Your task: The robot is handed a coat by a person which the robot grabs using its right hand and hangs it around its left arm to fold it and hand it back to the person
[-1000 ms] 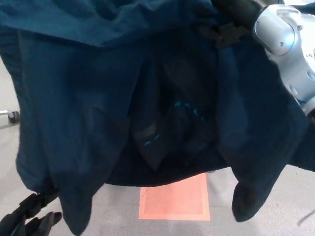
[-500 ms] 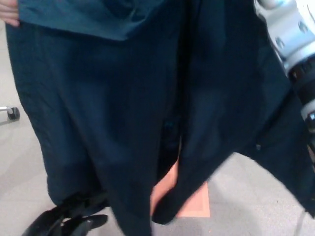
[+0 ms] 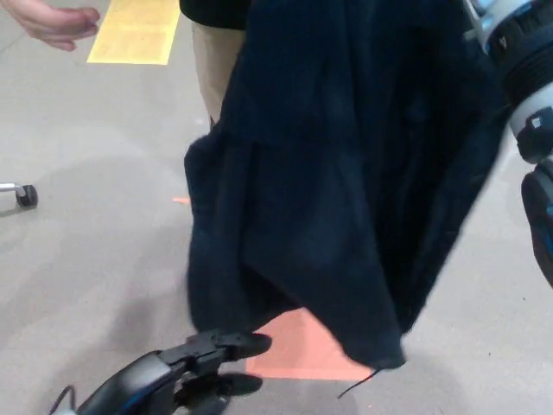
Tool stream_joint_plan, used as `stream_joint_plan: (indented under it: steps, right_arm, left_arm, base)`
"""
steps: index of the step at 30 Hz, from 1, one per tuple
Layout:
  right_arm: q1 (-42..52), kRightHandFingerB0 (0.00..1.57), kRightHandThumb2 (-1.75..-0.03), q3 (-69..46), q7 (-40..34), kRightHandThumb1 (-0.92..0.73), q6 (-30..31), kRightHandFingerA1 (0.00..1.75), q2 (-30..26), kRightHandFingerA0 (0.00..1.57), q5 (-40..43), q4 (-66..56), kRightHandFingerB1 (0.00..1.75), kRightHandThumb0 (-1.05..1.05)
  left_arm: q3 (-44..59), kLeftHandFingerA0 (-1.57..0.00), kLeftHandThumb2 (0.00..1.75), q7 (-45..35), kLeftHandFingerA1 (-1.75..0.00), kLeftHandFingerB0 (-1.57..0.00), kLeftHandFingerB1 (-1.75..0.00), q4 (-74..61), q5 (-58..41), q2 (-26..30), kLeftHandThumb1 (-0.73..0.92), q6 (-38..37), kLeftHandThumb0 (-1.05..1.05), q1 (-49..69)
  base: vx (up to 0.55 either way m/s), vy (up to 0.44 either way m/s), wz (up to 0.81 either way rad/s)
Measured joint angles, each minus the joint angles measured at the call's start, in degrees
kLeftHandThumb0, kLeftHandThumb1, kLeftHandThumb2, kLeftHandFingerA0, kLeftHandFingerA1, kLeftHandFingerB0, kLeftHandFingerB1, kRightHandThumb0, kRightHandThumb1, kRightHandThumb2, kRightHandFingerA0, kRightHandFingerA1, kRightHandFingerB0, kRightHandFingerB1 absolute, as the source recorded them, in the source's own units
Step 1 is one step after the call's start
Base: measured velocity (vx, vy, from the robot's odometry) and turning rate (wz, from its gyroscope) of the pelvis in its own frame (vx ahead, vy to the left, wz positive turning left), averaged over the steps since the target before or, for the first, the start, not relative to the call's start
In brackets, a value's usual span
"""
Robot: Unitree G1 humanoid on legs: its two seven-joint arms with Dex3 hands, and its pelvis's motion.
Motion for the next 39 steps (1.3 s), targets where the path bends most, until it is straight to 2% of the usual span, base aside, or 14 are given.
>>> stream_joint_plan:
  steps: [3, 4, 6, 7, 12, 14, 15, 22, 23, 29, 31, 32, 38, 39]
  right_arm:
    - [-0.6, 1.08, -0.65, 0.0, -0.4, -0.87, -0.5, 0.74, 1.0, 1.28, 0.2, 0.8, 0.94, -0.4]
    - [-0.7, 1.09, -0.67, 0.0, -0.6, -0.87, -0.6, 0.7, 1.2, 1.27, 0.4, 1.0, 0.85, -0.4]
    - [-0.9, 1.02, -1.09, -0.1, -0.7, -0.7, -0.7, 0.92, 1.4, 1.13, 0.6, 1.3, 0.94, -0.37]
    - [-0.9, 1.09, -0.67, -0.1, -0.7, -0.86, -0.7, 0.75, 1.5, 1.25, 0.8, 1.3, 0.81, -0.41]
    - [-0.9, 1.15, -0.67, -0.1, -0.4, -0.84, -1.4, 0.76, 1.8, 1.27, 1.5, 1.3, 0.81, -0.4]
    - [-0.9, 1.14, -0.65, 0.0, -0.1, -0.85, -1.9, 0.77, 2.1, 1.25, 1.8, 1.3, 0.81, -0.38]
    - [-1.0, 1.08, -0.65, 0.0, 0.0, -0.85, -2.0, 0.83, 2.2, 1.23, 1.9, 1.3, 0.85, -0.37]
    - [-2.9, 1.0, -0.66, 0.1, 1.0, -0.84, -2.6, 0.76, 5.7, 1.19, 2.6, 1.6, 0.84, -0.36]
    - [-3.6, 0.94, -0.66, 0.1, 1.1, -0.84, -2.7, 0.74, 6.1, 1.18, 2.8, 1.7, 0.88, -0.36]
    - [-5.5, 1.11, -0.65, -0.1, 1.4, -0.87, -3.5, 0.7, 8.1, 1.23, 3.9, 1.7, 0.77, -0.37]
    - [-5.7, 1.07, -0.65, 0.0, 1.6, -0.87, -3.6, 0.69, 8.9, 1.19, 4.2, 1.7, 0.82, -0.38]
    - [-5.9, 1.04, -0.65, -0.1, 1.9, -0.85, -3.5, 0.67, 9.6, 1.17, 4.4, 1.7, 0.8, -0.37]
    - [-6.5, 1.06, -0.66, -0.3, 2.4, -0.84, -3.7, 0.63, 13.1, 1.2, 5.5, 1.7, 0.74, -0.37]
    - [-6.5, 1.02, -0.65, -0.3, 2.4, -0.85, -3.7, 0.63, 13.6, 1.17, 5.5, 1.7, 0.71, -0.37]
  left_arm:
    - [-2.2, 0.0, 1.14, -0.2, -0.48, -0.01, -0.49, 0.2, 0.2, -1.1, 0.58, 1.3, -0.36, -4.1]
    - [-2.9, -0.14, 0.77, -0.3, -0.36, -0.09, -0.34, 0.5, 0.2, -1.6, 0.92, 1.8, -0.81, -5.7]
    - [-3.8, -0.1, 1.12, -0.4, -0.47, 0.0, -0.4, 1.0, 0.2, -2.6, 0.77, 3.0, -0.84, -8.2]
    - [-4.3, -0.1, 1.13, -0.5, -0.44, -0.03, -0.38, 1.4, 0.1, -3.2, 0.77, 3.9, -0.82, -9.8]
    - [-5.8, -0.07, 1.05, -1.6, -0.4, -0.04, -0.39, 4.2, -0.7, -6.7, 0.75, 8.0, -0.74, -17.3]
    - [-6.5, -0.11, 0.69, -1.8, -0.33, -0.1, -0.3, 5.3, -1.0, -8.1, 0.92, 10.0, -0.79, -20.0]
    - [-6.9, -0.05, 1.09, -1.8, -0.45, -0.04, -0.41, 5.9, -1.0, -8.8, 0.7, 10.6, -0.75, -21.0]
    - [-11.1, -0.03, 1.07, -1.0, -0.44, -0.08, -0.39, 14.5, -0.6, -17.3, 0.77, 16.9, -0.87, -29.5]
    - [-11.6, -0.01, 1.13, -0.8, -0.51, 0.0, -0.48, 16.0, -0.4, -18.6, 0.57, 17.5, -0.35, -30.6]
    - [-13.6, 0.0, 1.09, 0.3, -0.5, 0.0, -0.48, 21.8, 1.0, -23.1, 0.5, 19.8, -0.37, -35.4]
    - [-14.4, -0.01, 1.12, 0.9, -0.51, 0.0, -0.48, 23.5, 1.6, -24.6, 0.55, 20.1, -0.36, -36.5]
    - [-14.8, -0.08, 0.72, 1.2, -0.3, -0.15, -0.28, 24.8, 2.0, -25.6, 0.92, 20.1, -0.71, -37.2]
    - [-15.6, -0.02, 1.2, 2.1, -0.52, 0.0, -0.47, 29.4, 3.3, -27.9, 0.71, 20.2, -0.29, -39.0]
    - [-15.5, -0.13, 0.72, 2.4, -0.38, -0.21, -0.34, 30.2, 3.4, -27.9, 0.92, 20.2, -0.59, -39.1]
  base:
    - [0.0, 0.0, 0.0]
    - [0.0, 0.0, 0.0]
    - [0.0, 0.0, 0.0]
    - [0.0, 0.0, 0.0]
    - [0.0, 0.0, 0.0]
    - [0.0, 0.0, 0.0]
    - [0.0, 0.0, 0.0]
    - [0.0, 0.0, 0.0]
    - [0.0, 0.0, 0.0]
    - [0.0, 0.0, 0.0]
    - [0.0, 0.0, 0.0]
    - [0.0, 0.0, 0.0]
    - [0.0, 0.0, 0.0]
    - [0.0, 0.0, 0.0]
